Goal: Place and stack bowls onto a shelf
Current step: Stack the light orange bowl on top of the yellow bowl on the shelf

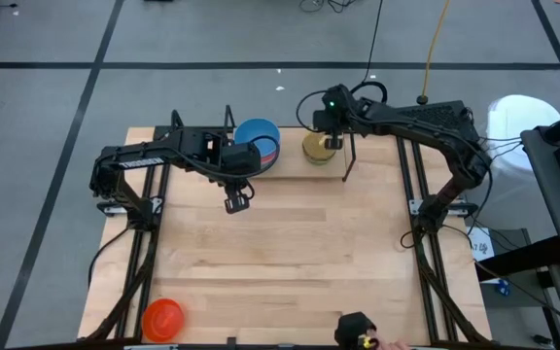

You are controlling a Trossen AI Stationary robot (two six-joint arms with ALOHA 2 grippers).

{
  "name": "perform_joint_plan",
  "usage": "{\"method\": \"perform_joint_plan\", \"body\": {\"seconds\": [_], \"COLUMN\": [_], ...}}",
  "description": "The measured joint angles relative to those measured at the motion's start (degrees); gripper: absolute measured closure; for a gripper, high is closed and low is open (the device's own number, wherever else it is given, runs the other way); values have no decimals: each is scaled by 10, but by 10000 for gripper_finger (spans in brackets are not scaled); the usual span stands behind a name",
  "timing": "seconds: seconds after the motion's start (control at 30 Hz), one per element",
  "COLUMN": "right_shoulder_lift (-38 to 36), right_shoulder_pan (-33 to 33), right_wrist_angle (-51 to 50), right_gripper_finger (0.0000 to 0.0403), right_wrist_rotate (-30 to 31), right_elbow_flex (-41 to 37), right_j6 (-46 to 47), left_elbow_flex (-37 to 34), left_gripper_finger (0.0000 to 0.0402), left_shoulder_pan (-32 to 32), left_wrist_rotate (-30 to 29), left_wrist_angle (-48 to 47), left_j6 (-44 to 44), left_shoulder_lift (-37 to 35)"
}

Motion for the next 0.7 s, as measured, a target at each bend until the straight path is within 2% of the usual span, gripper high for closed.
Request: {"method": "perform_joint_plan", "body": {"seconds": [0.1,0.2,0.33,0.43,0.53,0.63,0.7], "right_shoulder_lift": [-10,-13,-12,-12,-13,-18,-26], "right_shoulder_pan": [0,0,0,0,0,0,0], "right_wrist_angle": [-1,-1,-2,-2,-7,-21,-23], "right_gripper_finger": [287,327,391,395,401,401,402], "right_wrist_rotate": [-29,-72,-74,-73,-73,-72,-72], "right_elbow_flex": [0,0,0,0,0,0,0], "right_j6": [9,10,12,24,23,26,26], "left_elbow_flex": [0,0,0,0,0,-8,-12], "left_gripper_finger": [382,382,382,382,382,382,382], "left_shoulder_pan": [0,0,0,0,-2,-9,-17], "left_wrist_rotate": [0,0,0,0,0,6,35], "left_wrist_angle": [0,0,-1,-4,-46,-53,-56], "left_j6": [0,0,0,0,-4,-56,-93], "left_shoulder_lift": [0,0,0,0,0,-2,-5]}}
